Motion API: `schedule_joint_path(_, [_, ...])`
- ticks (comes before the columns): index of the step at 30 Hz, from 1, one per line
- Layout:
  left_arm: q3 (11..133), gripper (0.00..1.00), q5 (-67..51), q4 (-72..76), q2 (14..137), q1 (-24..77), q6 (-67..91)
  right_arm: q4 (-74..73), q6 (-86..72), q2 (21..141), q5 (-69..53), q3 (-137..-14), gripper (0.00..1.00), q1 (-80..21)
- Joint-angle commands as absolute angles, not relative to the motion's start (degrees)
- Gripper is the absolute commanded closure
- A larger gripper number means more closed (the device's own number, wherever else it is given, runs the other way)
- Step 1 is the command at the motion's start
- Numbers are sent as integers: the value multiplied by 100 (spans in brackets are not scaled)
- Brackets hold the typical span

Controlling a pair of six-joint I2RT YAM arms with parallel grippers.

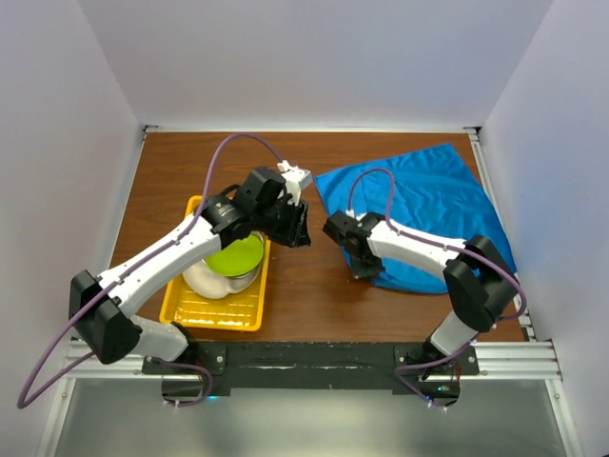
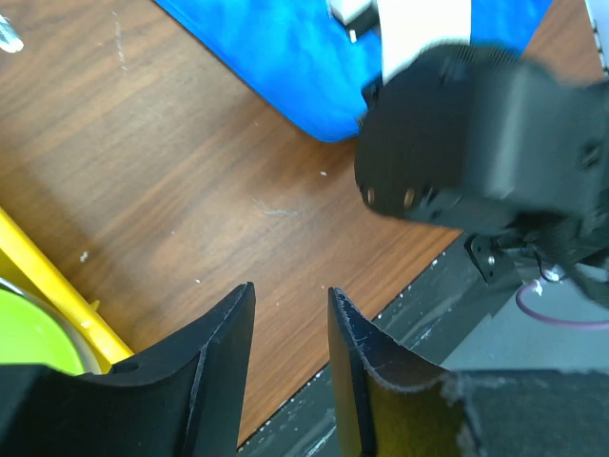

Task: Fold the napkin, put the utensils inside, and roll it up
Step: Flatten the napkin out

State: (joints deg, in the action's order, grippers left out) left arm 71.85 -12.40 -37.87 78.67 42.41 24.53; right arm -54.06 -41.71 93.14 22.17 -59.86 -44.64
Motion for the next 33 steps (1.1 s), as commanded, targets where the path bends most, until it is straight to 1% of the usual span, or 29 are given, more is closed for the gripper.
schedule_joint_path(1, [7637, 59, -1081, -3964, 8085, 4175, 2505, -5239, -3148, 9544, 2391, -6731, 100, -3931])
schedule_joint_path(5, [7857, 59, -1248, -3999, 8367, 4104, 2584, -5063, -2462, 9773, 1724, -7310, 100, -3578])
schedule_joint_path(8, [7849, 59, -1432, -3868, 8534, 4104, 2689, -5159, -2294, 9791, 979, -7497, 100, -3288])
schedule_joint_path(9, [7823, 59, -1546, -3806, 8595, 4104, 2716, -5063, -2198, 9748, 636, -7497, 100, -3174])
schedule_joint_path(10, [7787, 59, -1608, -3753, 8622, 4104, 2759, -5063, -2136, 9730, -107, -7497, 100, -2981])
schedule_joint_path(11, [7709, 59, -1669, -3605, 8648, 4104, 2838, -5071, -2066, 9764, -401, -7549, 100, -2919])
schedule_joint_path(14, [7524, 59, -1854, -3315, 8701, 4104, 3022, -5570, -1575, 10001, -1693, -7629, 100, -2874])
schedule_joint_path(16, [7436, 59, -1863, -3191, 8675, 4104, 3093, -5748, -1398, 10081, -2344, -7393, 100, -2892])
schedule_joint_path(17, [7349, 59, -1855, -3095, 8657, 4104, 3172, -5713, -1389, 10020, -2799, -7078, 100, -2926])
schedule_joint_path(20, [7225, 59, -1828, -3015, 8605, 4104, 3278, -5642, -1397, 9546, -3268, -6681, 100, -2944])
schedule_joint_path(23, [7015, 59, -1819, -2901, 8499, 4104, 3401, -5722, -1354, 9194, -3445, -6426, 100, -2944])
schedule_joint_path(26, [6751, 59, -1837, -2734, 8341, 4104, 3542, -5643, -1354, 9211, -3945, -6075, 100, -2944])
schedule_joint_path(27, [6715, 59, -1837, -2716, 8289, 4104, 3559, -5495, -1354, 9246, -4312, -6030, 100, -2936])
schedule_joint_path(30, [6636, 59, -1811, -2716, 8236, 4104, 3630, -5248, -1353, 9465, -5042, -6195, 100, -2918])
schedule_joint_path(32, [6610, 59, -1793, -2725, 8218, 4104, 3656, -5256, -1397, 9745, -4853, -6528, 95, -2909])
schedule_joint_path(33, [6601, 59, -1784, -2733, 8209, 4104, 3665, -5439, -1397, 9825, -4443, -6678, 89, -2848])
